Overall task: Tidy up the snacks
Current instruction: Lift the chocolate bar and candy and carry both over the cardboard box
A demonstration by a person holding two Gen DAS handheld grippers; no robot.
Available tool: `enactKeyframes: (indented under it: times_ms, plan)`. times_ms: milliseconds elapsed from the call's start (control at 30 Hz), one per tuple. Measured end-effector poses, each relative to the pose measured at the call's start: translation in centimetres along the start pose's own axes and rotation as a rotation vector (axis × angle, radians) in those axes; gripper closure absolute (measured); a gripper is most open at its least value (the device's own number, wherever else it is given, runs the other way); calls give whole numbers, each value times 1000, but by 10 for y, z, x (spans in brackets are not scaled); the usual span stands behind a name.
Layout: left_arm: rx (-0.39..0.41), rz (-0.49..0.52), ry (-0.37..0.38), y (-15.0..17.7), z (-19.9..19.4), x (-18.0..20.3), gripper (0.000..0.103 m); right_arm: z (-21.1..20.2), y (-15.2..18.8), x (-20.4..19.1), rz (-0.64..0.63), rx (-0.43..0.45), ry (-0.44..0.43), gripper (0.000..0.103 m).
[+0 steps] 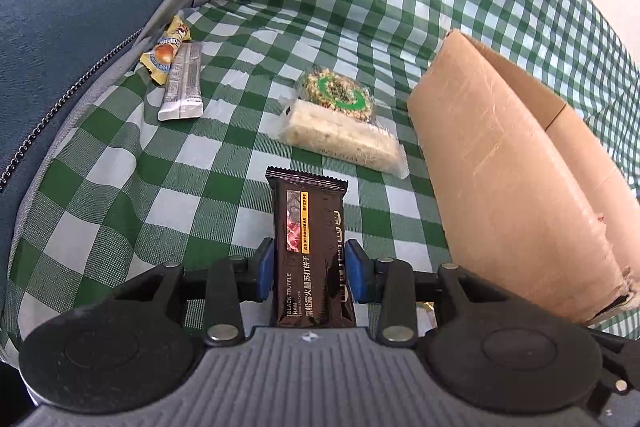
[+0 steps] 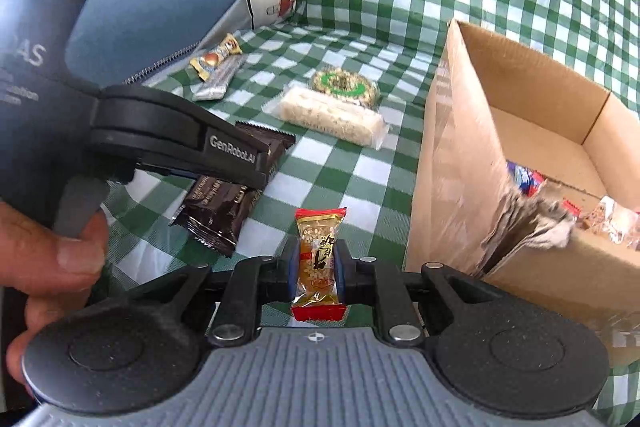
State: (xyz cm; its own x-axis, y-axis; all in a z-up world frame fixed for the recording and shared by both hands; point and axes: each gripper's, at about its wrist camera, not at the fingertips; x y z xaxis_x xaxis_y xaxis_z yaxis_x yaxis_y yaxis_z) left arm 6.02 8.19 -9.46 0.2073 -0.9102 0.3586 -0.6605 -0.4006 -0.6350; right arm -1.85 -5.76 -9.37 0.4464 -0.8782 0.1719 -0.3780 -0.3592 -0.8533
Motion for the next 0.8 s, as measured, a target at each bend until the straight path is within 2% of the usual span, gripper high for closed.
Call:
enactKeyframes:
  times_ms: [300, 533, 800]
  plan:
    - [43, -76, 68, -9, -14, -9, 62, -31, -22, 14, 27, 89, 32, 85]
    - [45, -92, 106, -13, -18, -10, 62, -83, -53, 60, 53, 235, 104, 85]
    - [43, -37, 139, -8, -24, -3, 62, -135, -45, 128, 96, 321, 243, 85]
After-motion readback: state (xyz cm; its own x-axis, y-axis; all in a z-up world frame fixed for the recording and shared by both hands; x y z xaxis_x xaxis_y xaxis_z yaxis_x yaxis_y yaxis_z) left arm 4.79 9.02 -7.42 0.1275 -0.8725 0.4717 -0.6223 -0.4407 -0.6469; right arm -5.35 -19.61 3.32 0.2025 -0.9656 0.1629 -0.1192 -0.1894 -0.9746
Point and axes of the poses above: each gripper's, at about its wrist camera, not at the fingertips, and z roughly the way its jaws point, x to its right, y to its underside, and after that the axes turned 13 degrees about -z, right-handed
